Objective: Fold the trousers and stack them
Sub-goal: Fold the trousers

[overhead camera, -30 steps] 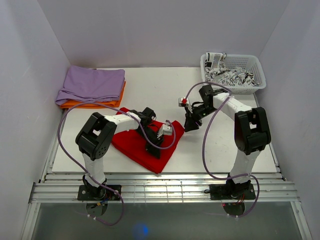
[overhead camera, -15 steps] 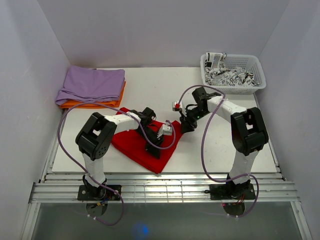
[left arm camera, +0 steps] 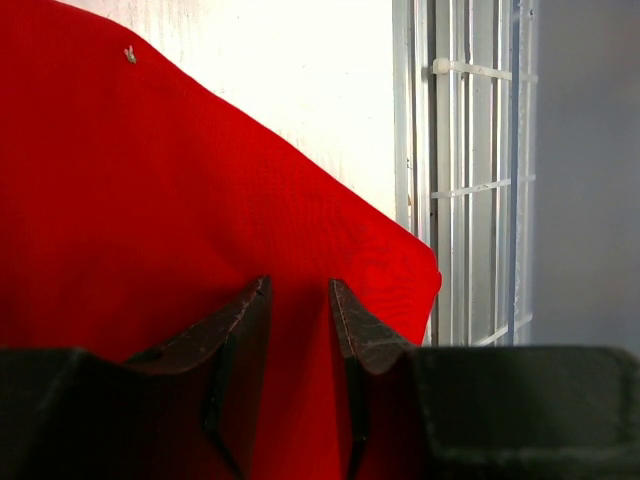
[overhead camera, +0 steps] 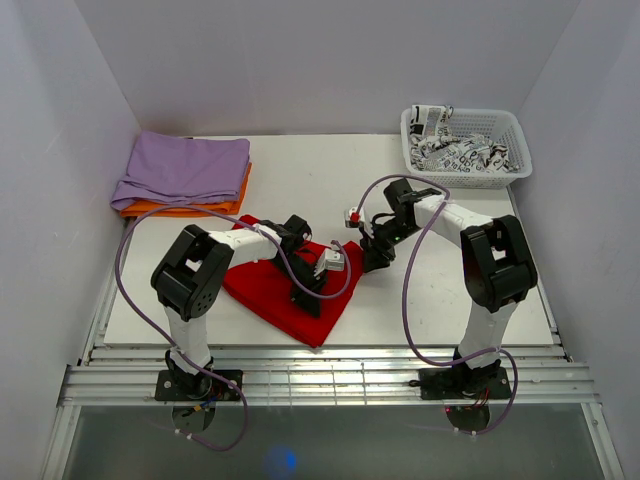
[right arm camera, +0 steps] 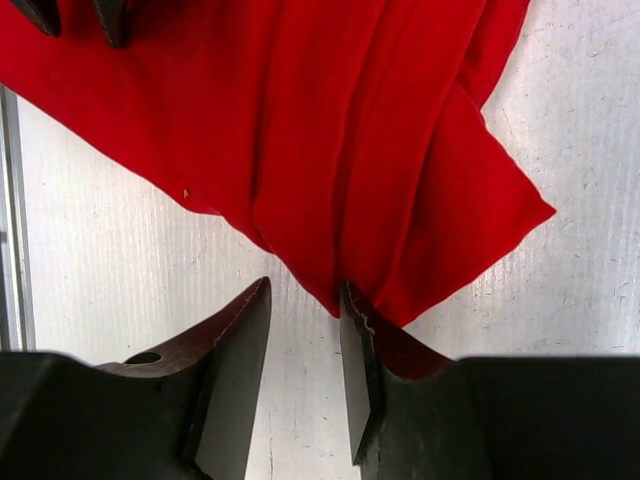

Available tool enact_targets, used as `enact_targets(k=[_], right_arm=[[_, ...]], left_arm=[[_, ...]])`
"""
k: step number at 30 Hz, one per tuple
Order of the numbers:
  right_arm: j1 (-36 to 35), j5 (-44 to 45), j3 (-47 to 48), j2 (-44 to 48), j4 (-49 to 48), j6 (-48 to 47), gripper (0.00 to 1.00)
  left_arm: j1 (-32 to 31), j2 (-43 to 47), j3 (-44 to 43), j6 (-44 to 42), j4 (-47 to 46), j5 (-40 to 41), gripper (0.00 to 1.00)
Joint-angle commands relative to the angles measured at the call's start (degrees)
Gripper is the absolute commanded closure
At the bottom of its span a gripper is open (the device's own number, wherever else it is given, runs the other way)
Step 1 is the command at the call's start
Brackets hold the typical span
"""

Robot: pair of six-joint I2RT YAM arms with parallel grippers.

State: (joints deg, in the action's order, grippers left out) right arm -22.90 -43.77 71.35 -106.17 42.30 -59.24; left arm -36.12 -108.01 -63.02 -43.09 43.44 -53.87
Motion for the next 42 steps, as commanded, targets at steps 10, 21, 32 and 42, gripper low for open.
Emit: enact_targets(k=[10,21,32,42], right_arm=[[0.0,1.8,0.0,-1.2,-5.2,2.6,0.48],[-0.6,-1.8,0.9,-1.9,3.7,-4.5,0.63],[-0.6,1.1,3.4,-4.8,4.2,-4.7,0.92],[3.7,5.3,8.8,-4.7,-0.1,-0.4,0.92]], left_arm=[[-0.4,0.7,2.3,-0.9,2.4,2.6,0.59],[-0.4,0.7,2.9,-0.6,1.9,2.3,0.59],[-0.4,0.4,2.9,-0.2,1.7,2.5,0.61],[-0.4,0.8,5.6,-0.5,1.5,2.5,0.77]])
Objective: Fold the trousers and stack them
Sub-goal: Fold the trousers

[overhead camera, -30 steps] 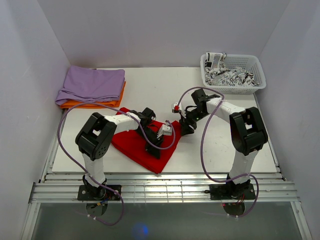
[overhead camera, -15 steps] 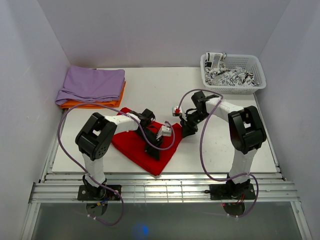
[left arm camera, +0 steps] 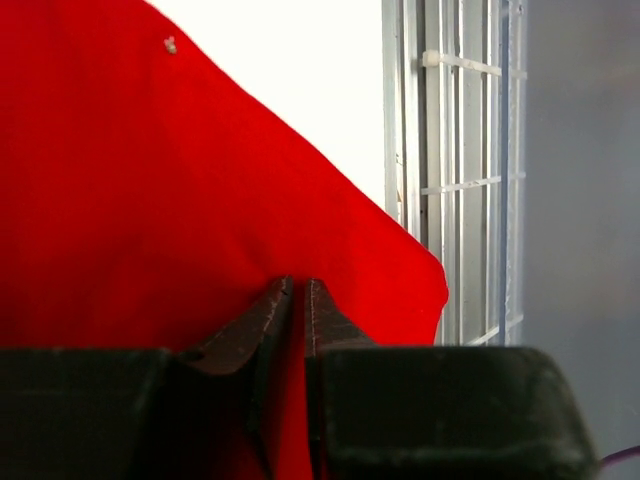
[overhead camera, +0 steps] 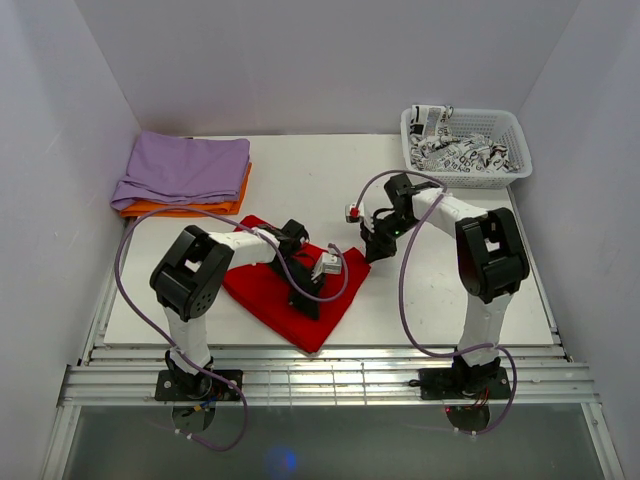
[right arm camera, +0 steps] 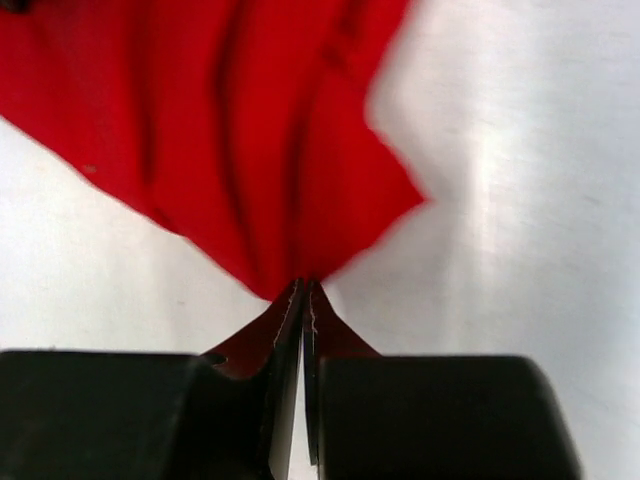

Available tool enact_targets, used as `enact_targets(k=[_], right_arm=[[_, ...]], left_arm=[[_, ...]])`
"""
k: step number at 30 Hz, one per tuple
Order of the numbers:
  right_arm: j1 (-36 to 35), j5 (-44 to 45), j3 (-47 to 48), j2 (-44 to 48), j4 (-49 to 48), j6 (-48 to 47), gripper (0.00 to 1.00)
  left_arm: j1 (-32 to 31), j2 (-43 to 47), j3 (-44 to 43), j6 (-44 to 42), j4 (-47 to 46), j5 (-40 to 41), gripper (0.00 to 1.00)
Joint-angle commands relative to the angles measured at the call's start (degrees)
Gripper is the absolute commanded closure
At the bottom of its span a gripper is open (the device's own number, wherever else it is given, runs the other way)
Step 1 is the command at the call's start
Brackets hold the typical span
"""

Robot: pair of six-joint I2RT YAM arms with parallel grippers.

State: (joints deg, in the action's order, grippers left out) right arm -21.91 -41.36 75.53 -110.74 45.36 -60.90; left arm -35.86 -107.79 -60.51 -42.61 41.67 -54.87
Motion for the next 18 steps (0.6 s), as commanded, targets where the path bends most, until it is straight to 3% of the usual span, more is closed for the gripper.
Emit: enact_targets(k=[1,8,12,13,14,16,17,18], right_arm=[[3.0,3.8,5.1,-0.4,-3.5,1.5,0.92],[3.9,7.7,5.9,-1.1,-9.9,4.9,0.92],[3.8,2.4,9.2,-0.5,-0.1,1.9,0.91],[3.8,0.2,9.0,0.3,2.0,0.7,0.87],[3.7,-0.5,7.5,1.3,4.5,-0.4,0.74],[2.6,0.0,5.5,4.4,5.4,-0.1,0.62],[2.1,0.7,4.5,5.3,5.8,0.5,0.49],[0.8,0.9,1.8,7.3,4.9,1.4,0.42]], left_arm=[[-0.6,0.6,3.5,-1.1,3.2,3.5,0.78],[-1.2,0.0,3.6,-1.2,3.0,3.8,0.85],[-1.2,-0.1,3.4,-0.4,2.8,2.8,0.84],[-1.2,-0.1,3.6,-0.3,2.5,2.8,0.84],[-1.1,-0.3,3.6,-0.2,2.4,3.0,0.84],[-1.2,-0.6,3.3,-0.1,2.1,3.1,0.82],[-1.2,-0.8,3.2,0.0,2.0,3.0,0.82],[-1.2,-0.7,3.1,0.4,1.7,3.0,0.82]])
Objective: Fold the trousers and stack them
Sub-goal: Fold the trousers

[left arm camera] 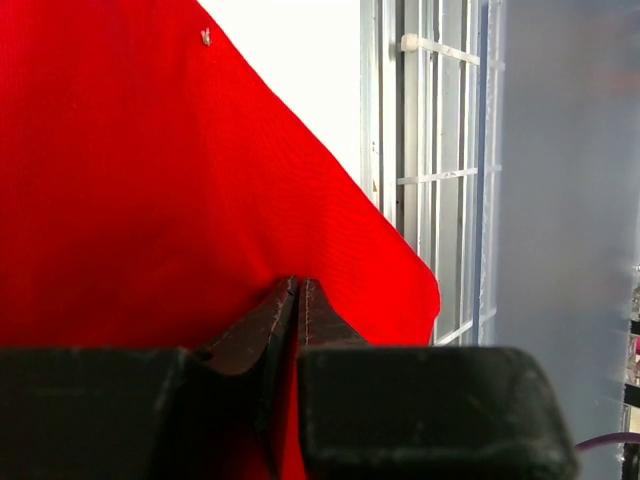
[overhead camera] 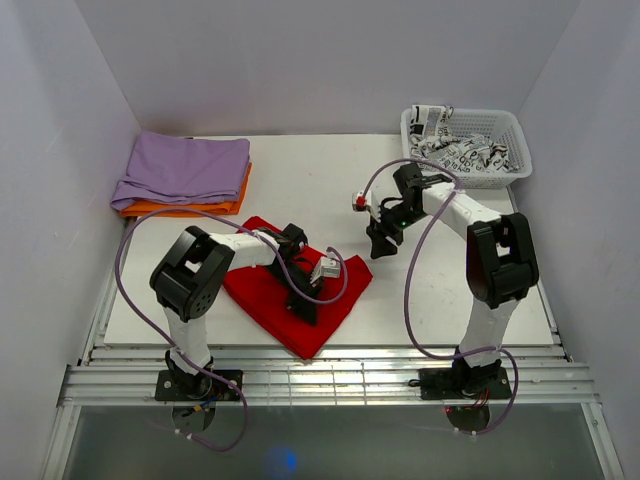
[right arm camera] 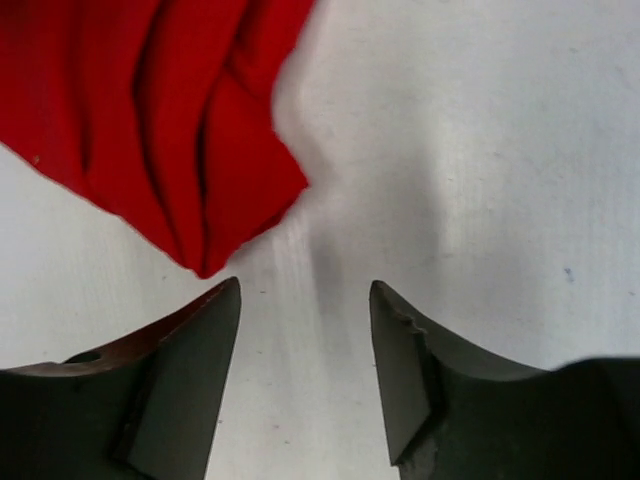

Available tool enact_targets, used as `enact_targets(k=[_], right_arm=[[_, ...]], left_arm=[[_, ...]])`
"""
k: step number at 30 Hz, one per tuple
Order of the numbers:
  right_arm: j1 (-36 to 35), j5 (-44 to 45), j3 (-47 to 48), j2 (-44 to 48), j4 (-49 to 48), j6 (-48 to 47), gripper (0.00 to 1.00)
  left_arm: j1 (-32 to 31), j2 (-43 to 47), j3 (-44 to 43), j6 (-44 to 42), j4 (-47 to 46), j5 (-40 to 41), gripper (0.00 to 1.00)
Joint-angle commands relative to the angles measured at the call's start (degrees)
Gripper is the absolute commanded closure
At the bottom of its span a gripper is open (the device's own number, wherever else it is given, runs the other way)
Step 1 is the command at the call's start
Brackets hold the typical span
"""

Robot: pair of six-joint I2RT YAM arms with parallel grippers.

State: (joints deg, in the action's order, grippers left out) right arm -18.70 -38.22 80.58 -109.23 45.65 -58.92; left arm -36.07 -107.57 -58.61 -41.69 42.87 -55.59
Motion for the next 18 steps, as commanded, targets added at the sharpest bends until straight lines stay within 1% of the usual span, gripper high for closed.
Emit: enact_targets(k=[1,2,3,4,7,9,10,14,18], right_arm=[[-3.0,-1.7,-4.9,6.9,3.2,0.8,0.38],[-3.7,-1.0,-6.6,7.9,1.6,2.5,0.37],[-5.2,0.1,-10.1,9.5,-2.7,6.2,0.37],[-5.7,1.6,-11.7,9.9,-4.5,7.9,0.38],[-6.8,2.4,-15.1,10.8,-8.4,11.2,0.42],[-7.3,3.5,-16.8,11.3,-10.7,12.8,0.42],[-7.4,4.5,-17.1,11.3,-12.7,13.1,0.42],[-7.8,4.8,-17.2,10.1,-15.1,13.9,0.4],[-8.6,3.2,-16.7,8.2,-14.5,13.8,0.4]], left_arm=[[-1.0,-0.9,1.1,-0.3,0.2,3.7,0.82],[-1.0,-0.9,1.1,-0.1,-0.1,3.7,0.81],[-1.0,-0.9,1.0,-0.1,-0.2,3.5,0.81],[-1.0,-1.0,0.8,0.2,-0.2,3.5,0.81],[-1.0,-1.1,0.6,0.3,0.0,3.6,0.81],[-1.0,-0.8,0.8,0.2,0.1,3.7,0.81],[-1.0,-0.6,0.9,0.3,0.1,3.7,0.81],[-1.0,-0.6,1.1,0.3,0.2,3.7,0.8],[-1.0,-0.5,1.1,0.2,0.2,3.7,0.8]])
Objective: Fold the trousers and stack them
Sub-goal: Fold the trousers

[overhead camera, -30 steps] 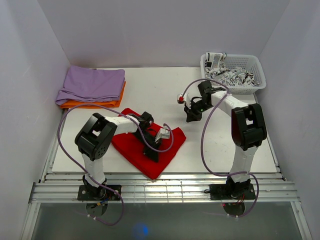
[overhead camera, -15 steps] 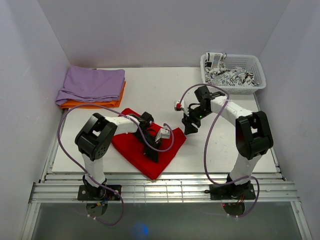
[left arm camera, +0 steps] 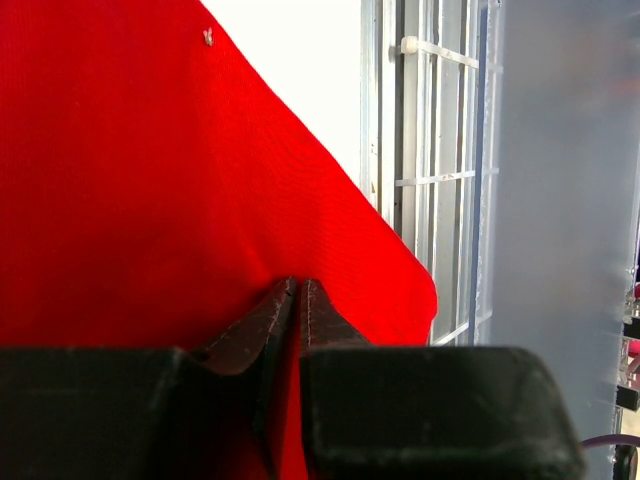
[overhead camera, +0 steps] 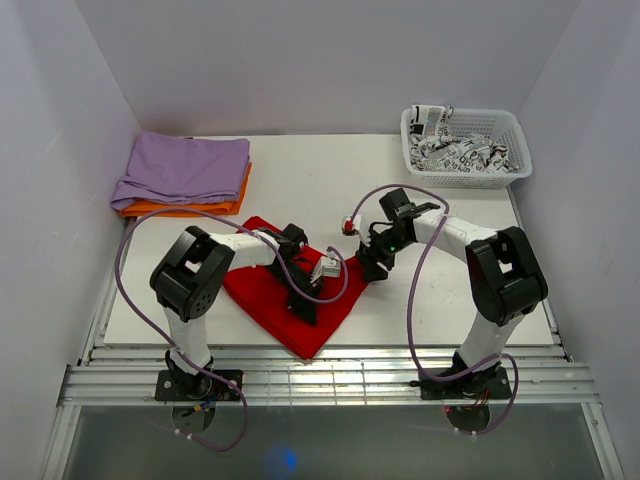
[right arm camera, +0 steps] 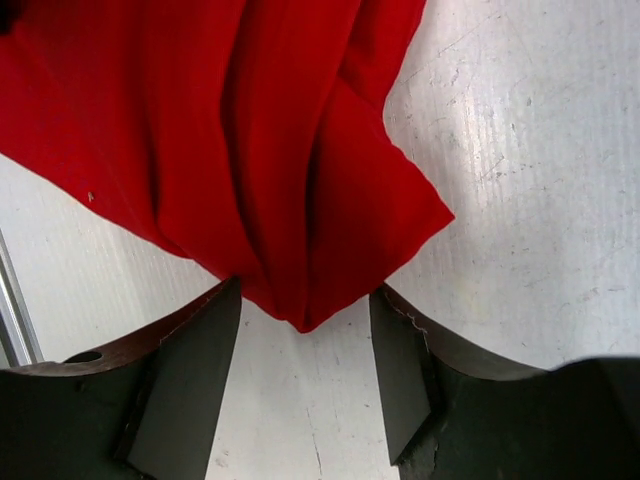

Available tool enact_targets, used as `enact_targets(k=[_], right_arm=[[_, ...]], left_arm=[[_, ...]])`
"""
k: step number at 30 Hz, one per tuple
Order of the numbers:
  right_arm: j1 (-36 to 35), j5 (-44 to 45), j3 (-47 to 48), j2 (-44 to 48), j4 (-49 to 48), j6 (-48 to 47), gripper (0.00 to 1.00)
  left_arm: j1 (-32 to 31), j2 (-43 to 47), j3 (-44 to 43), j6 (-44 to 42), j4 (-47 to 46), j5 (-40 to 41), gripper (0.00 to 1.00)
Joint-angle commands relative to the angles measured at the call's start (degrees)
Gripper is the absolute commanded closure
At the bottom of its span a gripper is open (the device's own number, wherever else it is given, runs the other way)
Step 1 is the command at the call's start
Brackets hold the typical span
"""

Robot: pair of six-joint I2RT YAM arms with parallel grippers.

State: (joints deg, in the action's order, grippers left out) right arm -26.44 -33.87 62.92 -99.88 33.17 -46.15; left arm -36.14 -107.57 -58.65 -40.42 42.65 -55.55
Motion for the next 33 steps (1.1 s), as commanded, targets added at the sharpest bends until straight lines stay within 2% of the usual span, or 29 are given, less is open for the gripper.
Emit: enact_targets(k=[1,9,13,16,17,18,19,28,33], right_arm=[[-1.1,-2.2,1.0,-1.1,-1.8,1.0,0.4],[-3.7,-6.0,-0.8,-0.5,0.9,-1.8,0.38],[-4.9,-4.5,-1.8,-1.0,-0.3,-2.1,0.38],[-5.0,2.2,-2.4,-1.6,-4.1,0.3,0.66],[-4.9,3.6,-2.3,-1.8,-5.7,0.8,0.83],[-4.3,5.1,-2.1,-1.9,-6.6,1.4,0.9],[-4.0,7.1,-1.9,-2.0,-7.2,1.8,0.92],[0.9,15.8,6.4,-6.1,-8.8,2.8,0.92],[2.7,21.2,12.1,-9.9,-10.6,4.1,0.92]], left_arm=[[-0.9,-0.4,1.3,-1.0,0.4,3.8,0.8],[-0.9,-0.4,1.9,-1.0,0.0,3.6,0.8],[-0.9,-0.4,2.1,-0.6,-0.5,3.3,0.8],[-0.9,-0.3,2.1,-0.4,-0.6,3.3,0.8],[-0.9,-0.2,2.3,-0.4,-0.6,3.3,0.8],[-0.9,0.0,2.6,-0.4,-0.6,3.3,0.81],[-0.9,0.1,2.9,-0.4,-0.6,3.3,0.82],[-3.8,0.3,6.5,-1.6,-0.7,6.2,0.95],[-4.5,-0.5,5.7,-0.3,-1.3,6.2,0.96]])
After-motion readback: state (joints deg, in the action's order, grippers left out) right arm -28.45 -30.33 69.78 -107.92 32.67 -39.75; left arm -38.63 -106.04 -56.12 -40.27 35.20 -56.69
